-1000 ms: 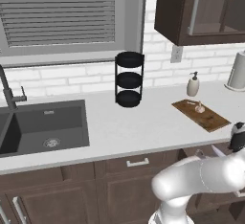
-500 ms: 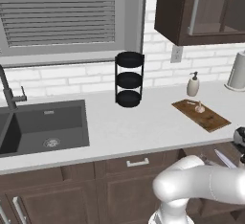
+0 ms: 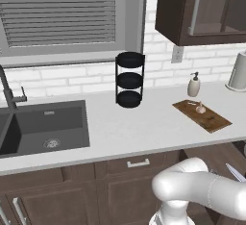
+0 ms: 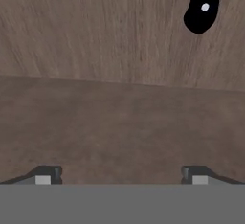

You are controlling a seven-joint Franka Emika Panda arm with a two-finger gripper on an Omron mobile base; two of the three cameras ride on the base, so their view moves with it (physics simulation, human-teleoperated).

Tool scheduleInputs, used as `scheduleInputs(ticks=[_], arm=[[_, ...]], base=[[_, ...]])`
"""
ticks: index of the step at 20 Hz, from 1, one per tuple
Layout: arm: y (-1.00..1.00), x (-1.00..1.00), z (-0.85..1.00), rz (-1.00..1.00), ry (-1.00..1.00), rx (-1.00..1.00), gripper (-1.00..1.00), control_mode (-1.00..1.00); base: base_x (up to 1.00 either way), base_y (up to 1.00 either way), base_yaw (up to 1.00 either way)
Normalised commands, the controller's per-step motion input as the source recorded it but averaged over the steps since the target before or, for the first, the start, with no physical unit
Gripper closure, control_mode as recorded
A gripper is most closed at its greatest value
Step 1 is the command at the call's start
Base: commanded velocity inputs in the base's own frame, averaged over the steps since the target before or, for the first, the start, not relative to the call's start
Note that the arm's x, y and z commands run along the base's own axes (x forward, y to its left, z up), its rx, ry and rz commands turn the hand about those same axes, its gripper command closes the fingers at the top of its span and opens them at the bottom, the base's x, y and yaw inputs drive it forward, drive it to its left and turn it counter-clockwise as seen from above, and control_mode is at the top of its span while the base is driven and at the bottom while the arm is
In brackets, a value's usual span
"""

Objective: Place the appropriate cutting tool for cutting the garlic skin on the cutting board.

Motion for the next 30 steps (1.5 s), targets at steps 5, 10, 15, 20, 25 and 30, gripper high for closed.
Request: scheduleInputs(ticks=[5,10,15,20,25,30], arm=[[-0.18,0.66,0.27,0.03,0.0,0.0,-1.0,-1.0],[-0.22,0.38,0.12,0.06,-0.13,0.0,-1.0,-1.0],[-0.04,0.0,-0.09,0.05,-0.08,0.0,-1.0,-1.0],[-0.06,0.02,0.0,0.0,0.0,0.0,-1.0,-1.0],[0.0,0.0,-0.09,0.0,0.0,-0.05,-1.0,-1.0],[0.0,0.02,-0.19,0.0,0.06,-0.11,-1.0,-1.0]], base=[[0.0,0.0,0.0],[0.0,0.0,0.0],[0.0,0.0,0.0],[0.0,0.0,0.0],[0.0,0.0,0.0],[0.0,0.0,0.0]])
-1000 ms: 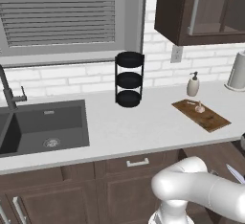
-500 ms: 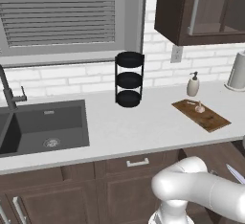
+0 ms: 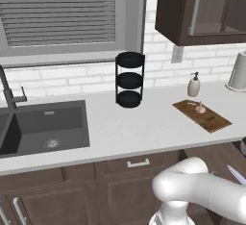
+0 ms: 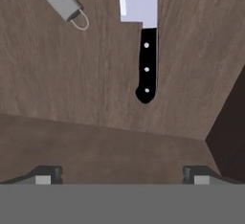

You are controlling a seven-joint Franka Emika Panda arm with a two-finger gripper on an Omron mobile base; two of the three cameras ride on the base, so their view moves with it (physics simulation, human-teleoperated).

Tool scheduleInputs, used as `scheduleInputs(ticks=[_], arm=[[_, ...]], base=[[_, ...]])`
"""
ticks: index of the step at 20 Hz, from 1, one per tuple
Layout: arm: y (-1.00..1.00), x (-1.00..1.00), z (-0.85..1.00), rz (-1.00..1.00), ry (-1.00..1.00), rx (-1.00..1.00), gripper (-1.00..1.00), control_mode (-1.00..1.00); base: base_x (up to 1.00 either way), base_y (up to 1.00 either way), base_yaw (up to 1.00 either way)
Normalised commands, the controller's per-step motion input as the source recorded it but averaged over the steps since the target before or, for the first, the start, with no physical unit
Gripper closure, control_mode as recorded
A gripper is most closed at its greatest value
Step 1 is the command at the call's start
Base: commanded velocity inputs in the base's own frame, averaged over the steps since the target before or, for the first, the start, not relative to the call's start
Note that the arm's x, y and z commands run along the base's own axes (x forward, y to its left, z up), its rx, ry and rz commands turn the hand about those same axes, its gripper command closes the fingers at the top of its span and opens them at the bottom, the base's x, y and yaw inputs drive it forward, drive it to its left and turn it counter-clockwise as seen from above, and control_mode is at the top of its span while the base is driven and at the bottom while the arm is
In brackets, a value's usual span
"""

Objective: Place the appropriate cutting tool for cutting the garlic skin on the cutting board.

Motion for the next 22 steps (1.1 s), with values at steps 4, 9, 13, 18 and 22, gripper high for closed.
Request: scheduleInputs(ticks=[4,9,13,18,22], arm=[[0.02,0.0,-0.12,0.0,0.02,-0.1,-1.0,-1.0],[0.01,0.0,0.0,0.0,0.0,0.0,-1.0,-1.0],[0.39,0.01,-0.02,-0.08,0.0,0.03,-1.0,-1.0],[0.22,0.06,-0.13,-0.08,-0.05,0.04,-1.0,-1.0],[-0.13,0.14,-0.2,0.0,-0.21,0.02,-1.0,-1.0]], base=[[0.0,0.0,0.0],[0.0,0.0,0.0],[0.0,0.0,0.0],[0.0,0.0,0.0],[0.0,0.0,0.0]])
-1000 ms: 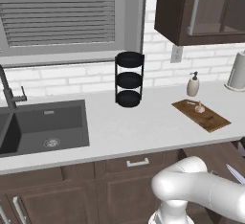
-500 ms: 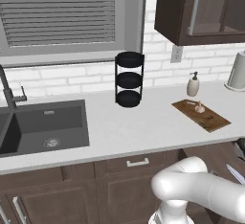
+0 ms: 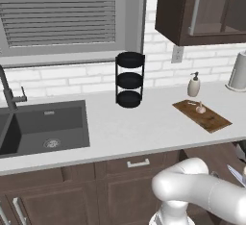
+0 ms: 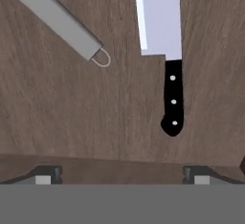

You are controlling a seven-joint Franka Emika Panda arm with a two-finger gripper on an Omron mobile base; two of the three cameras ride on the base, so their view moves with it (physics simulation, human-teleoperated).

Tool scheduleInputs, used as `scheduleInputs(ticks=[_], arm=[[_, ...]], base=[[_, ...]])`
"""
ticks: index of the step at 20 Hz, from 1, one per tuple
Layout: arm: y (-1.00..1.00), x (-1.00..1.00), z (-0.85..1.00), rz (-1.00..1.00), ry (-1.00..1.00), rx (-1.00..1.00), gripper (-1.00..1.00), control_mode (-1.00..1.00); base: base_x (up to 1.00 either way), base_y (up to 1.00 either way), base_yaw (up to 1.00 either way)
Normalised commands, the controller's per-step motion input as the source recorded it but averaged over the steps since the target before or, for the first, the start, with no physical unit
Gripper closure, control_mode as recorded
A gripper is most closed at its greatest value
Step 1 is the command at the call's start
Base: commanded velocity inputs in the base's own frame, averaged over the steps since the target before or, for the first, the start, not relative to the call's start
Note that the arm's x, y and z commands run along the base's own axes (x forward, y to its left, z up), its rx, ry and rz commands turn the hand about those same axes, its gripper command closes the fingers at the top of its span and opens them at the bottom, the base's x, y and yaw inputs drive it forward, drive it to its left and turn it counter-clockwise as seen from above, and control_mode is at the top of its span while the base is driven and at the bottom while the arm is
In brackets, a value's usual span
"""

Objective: Place the appropriate cutting tool for cutting the garlic skin on the cutting board.

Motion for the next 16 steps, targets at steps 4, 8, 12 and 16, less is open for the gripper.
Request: scheduleInputs(ticks=[4,8,12,16], arm=[[-0.02,0.17,-0.32,0.0,-0.11,0.0,-1.0,-1.0],[0.0,0.34,-0.18,0.0,0.0,0.0,-1.0,-1.0],[-0.01,0.21,-0.13,0.0,0.0,0.02,-1.0,-1.0],[-0.19,0.0,-0.21,0.0,-0.01,0.09,-1.0,-1.0]], base=[[0.0,0.0,0.0],[0.0,0.0,0.0],[0.0,0.0,0.0],[0.0,0.0,0.0]])
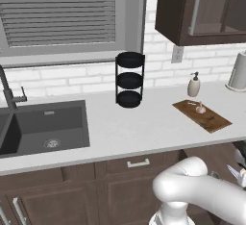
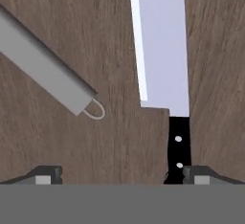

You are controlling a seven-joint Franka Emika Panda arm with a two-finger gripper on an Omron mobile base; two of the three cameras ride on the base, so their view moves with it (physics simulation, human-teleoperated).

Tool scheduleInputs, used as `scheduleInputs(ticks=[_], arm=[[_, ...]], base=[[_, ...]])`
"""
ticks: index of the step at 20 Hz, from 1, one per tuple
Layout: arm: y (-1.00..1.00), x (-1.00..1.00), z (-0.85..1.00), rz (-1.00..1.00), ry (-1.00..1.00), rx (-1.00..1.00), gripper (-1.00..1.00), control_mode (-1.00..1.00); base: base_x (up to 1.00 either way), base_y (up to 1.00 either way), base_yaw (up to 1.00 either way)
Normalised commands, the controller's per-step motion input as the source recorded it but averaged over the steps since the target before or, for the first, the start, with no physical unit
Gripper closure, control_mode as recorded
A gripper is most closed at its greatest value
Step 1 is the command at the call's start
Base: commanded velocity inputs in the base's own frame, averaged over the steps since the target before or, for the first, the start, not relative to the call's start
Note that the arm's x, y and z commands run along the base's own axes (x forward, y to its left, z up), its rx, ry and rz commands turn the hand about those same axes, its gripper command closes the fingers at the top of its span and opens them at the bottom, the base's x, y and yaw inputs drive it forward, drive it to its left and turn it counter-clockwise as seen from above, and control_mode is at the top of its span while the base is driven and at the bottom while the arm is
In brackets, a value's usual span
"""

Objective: Place the appropriate cutting tool for cutting the garlic skin on the cutting board.

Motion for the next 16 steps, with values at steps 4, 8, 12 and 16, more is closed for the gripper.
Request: scheduleInputs(ticks=[4,8,12,16], arm=[[-0.28,0.0,-0.15,0.0,-0.04,0.1,-1.0,-1.0],[-0.06,0.0,-0.2,0.0,-0.07,0.05,-1.0,-1.0],[0.0,0.0,-0.4,0.0,-0.07,0.01,-1.0,-1.0],[0.0,-0.03,-0.47,0.0,-0.07,0.0,-1.0,-1.0]], base=[[0.0,0.0,0.0],[0.0,0.0,0.0],[0.0,0.0,0.0],[0.0,0.0,0.0]])
